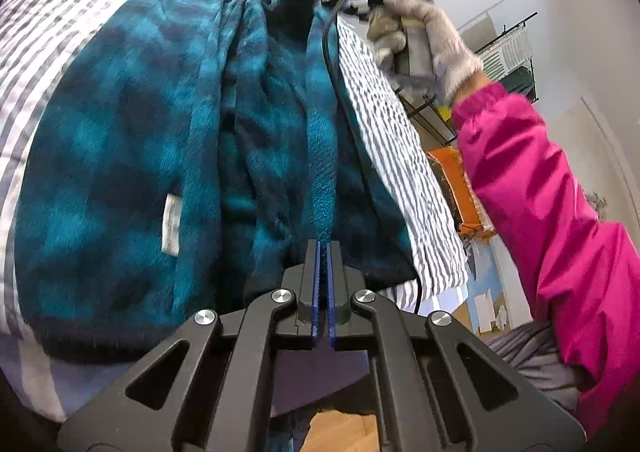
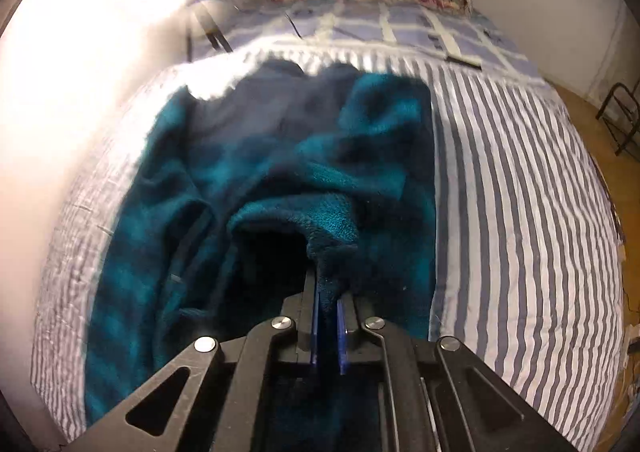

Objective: Fold large clothes

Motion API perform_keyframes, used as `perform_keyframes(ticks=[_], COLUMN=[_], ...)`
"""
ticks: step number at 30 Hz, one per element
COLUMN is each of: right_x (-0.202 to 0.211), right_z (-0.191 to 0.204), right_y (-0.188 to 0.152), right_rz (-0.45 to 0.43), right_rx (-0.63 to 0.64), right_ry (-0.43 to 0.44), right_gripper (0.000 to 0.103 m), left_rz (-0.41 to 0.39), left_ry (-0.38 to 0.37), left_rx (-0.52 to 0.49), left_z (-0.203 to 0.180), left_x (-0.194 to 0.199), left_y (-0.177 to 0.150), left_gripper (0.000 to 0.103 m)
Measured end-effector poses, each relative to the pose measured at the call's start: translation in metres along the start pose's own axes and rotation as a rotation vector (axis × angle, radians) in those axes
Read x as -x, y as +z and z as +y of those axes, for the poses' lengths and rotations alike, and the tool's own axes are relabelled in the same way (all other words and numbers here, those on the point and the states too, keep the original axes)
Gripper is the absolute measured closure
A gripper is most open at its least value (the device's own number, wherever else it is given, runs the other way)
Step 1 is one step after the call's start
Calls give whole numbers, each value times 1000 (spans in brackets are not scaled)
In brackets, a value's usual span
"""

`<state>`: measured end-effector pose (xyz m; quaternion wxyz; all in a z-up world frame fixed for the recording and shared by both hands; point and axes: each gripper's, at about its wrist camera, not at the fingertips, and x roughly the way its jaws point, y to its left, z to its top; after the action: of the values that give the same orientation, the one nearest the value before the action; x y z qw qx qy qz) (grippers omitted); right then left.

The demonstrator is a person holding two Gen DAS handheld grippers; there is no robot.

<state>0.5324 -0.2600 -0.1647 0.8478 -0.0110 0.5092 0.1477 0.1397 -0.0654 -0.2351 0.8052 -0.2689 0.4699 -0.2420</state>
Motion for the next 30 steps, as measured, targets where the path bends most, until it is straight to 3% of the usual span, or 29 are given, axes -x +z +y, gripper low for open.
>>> perform_keyframes(ticks=[6, 9, 12, 14, 19, 23, 25, 27, 29, 30], right_x=[-35, -68, -68, -52, 42, 119, 158, 180, 186, 183], right_z=[61, 68, 59, 47, 19, 7, 0, -5, -9, -11], right_y=[0, -5, -2, -1, -15, -53, -93, -136, -179, -201], right_rz=[26, 65, 60, 47, -56, -107, -120, -114, -92, -62], right_rx=[170, 160, 106, 60, -6, 4, 1, -1, -15, -37], right_ry=[-1, -2, 59, 119, 235, 270, 271, 240, 209, 221], right_gripper=[99, 97, 90, 76, 75, 75, 75, 73, 71, 69], left_rz=[34, 34, 41, 39, 3, -44, -68, -82, -77, -66], left_ry=[-3, 7, -7, -3, 19, 26, 37, 54, 64, 68], left_rx=[33, 31, 30, 26, -16, -48, -70, -94, -127, -147], left_z=[10, 12, 12, 9, 3, -2, -7, -11, -18, -22], left_x=[-9, -11, -9, -6, 15, 46, 58, 65, 66, 62], left_y=[-5, -5, -4, -4, 0, 6, 11, 17, 25, 28], left_gripper=[103, 103, 103, 103, 103, 103, 101, 88, 64, 63])
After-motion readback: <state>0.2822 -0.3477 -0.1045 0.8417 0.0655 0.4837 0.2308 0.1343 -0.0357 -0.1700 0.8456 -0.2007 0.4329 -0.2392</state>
